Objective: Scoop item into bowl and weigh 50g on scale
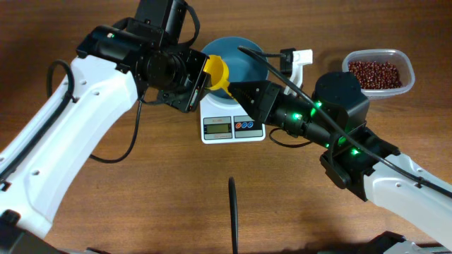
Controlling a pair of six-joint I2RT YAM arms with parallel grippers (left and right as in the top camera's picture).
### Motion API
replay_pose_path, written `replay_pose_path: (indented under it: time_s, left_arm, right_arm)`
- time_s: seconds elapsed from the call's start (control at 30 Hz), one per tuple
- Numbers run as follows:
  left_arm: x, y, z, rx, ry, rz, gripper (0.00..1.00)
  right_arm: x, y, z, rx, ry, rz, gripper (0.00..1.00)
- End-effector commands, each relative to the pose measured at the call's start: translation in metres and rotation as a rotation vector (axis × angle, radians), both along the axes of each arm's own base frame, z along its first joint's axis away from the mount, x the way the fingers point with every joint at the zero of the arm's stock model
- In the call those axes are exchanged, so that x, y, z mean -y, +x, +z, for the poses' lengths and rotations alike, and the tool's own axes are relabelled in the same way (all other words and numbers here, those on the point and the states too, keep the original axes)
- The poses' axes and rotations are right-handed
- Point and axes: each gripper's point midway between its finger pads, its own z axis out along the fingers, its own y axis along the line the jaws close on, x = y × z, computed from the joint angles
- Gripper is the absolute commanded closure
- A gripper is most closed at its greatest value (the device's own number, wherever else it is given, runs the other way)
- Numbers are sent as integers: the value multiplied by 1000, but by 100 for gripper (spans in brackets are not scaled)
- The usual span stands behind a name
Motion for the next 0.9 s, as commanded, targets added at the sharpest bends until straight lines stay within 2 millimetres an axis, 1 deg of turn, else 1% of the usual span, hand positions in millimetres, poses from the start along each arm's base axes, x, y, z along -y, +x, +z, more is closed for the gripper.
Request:
replay_pose_path:
  time_s: [0.0,0.07,0.47,0.63,0.67,0.7,0.73,0.8,0.87]
  left_arm:
    - [4,5,8,16,-26,8,100]
    - [5,5,9,17,-26,8,100]
    - [5,5,9,17,-26,8,100]
    - [5,5,9,17,-26,7,94]
    - [5,5,9,17,-26,7,89]
    - [5,5,9,18,-26,7,76]
    - [5,5,8,18,-25,7,68]
    - [4,5,9,18,-26,8,63]
    - [3,9,10,37,-27,2,63]
  right_arm:
    - [-5,-1,5,16,2,24,84]
    - [-5,-1,5,16,2,24,85]
    - [-5,-1,5,16,3,24,96]
    - [-5,-1,5,16,3,24,96]
    - [-5,-1,5,16,2,24,96]
    - [-5,-1,5,16,2,23,96]
    - [-4,-1,5,17,1,19,96]
    - [-2,2,5,19,-2,1,96]
    - [-1,4,5,56,-32,-6,96]
